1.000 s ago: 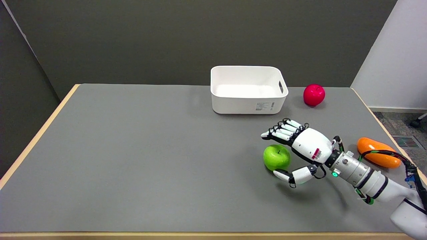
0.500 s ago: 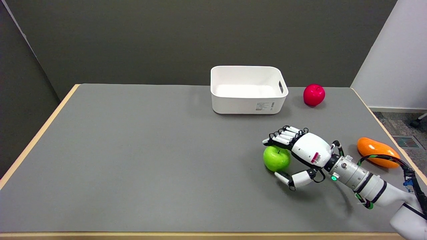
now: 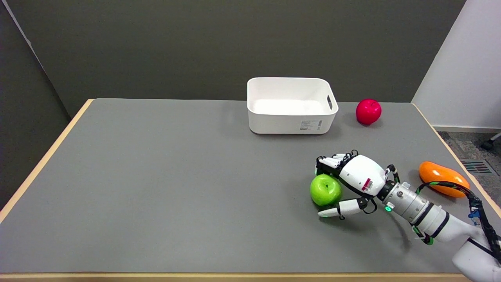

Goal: Pick up the green apple.

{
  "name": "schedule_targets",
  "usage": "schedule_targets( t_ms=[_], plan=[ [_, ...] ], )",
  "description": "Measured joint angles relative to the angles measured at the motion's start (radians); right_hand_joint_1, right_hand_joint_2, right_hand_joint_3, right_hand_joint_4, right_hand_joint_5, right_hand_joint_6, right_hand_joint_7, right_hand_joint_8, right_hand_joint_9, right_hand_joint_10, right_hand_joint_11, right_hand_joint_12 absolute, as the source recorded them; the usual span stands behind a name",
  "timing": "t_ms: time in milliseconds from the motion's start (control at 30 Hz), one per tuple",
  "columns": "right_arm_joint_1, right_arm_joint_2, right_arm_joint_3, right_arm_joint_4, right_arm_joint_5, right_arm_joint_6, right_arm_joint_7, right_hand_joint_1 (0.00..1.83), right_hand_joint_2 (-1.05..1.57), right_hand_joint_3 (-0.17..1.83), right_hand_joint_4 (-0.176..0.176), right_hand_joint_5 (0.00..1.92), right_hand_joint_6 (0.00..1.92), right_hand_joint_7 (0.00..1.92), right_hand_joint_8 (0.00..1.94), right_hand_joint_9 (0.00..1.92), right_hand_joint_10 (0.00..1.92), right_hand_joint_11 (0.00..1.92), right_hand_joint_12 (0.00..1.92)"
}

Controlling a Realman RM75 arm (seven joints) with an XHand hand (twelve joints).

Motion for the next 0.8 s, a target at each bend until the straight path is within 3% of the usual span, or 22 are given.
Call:
schedule_targets(
  t_ms=[233, 800],
  plan=[
    [0.003, -0.005, -0.009, 0.000, 0.030, 0.005, -0.031, 1.13, 1.24, 0.24, -0.176, 0.55, 1.62, 0.60, 1.66, 0.76, 1.86, 0.63, 1.92],
    [0.107, -0.002, 0.009, 0.108, 0.262, 0.018, -0.069, 1.12, 1.23, 0.29, -0.176, 0.52, 1.67, 0.57, 1.71, 0.79, 1.92, 0.57, 1.92]
  ],
)
